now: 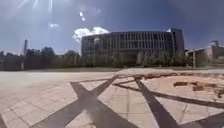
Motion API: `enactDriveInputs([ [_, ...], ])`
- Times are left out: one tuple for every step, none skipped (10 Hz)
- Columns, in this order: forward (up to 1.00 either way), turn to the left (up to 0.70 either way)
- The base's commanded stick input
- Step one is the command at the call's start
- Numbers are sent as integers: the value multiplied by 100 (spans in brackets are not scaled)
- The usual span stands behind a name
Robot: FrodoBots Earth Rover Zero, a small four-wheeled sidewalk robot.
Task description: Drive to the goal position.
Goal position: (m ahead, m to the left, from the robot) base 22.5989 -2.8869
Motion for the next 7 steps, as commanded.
enactDriveInputs([
  [70,1],
  [70,1],
  [70,1],
  [70,1],
  [70,1],
  [70,1],
  [70,1],
])
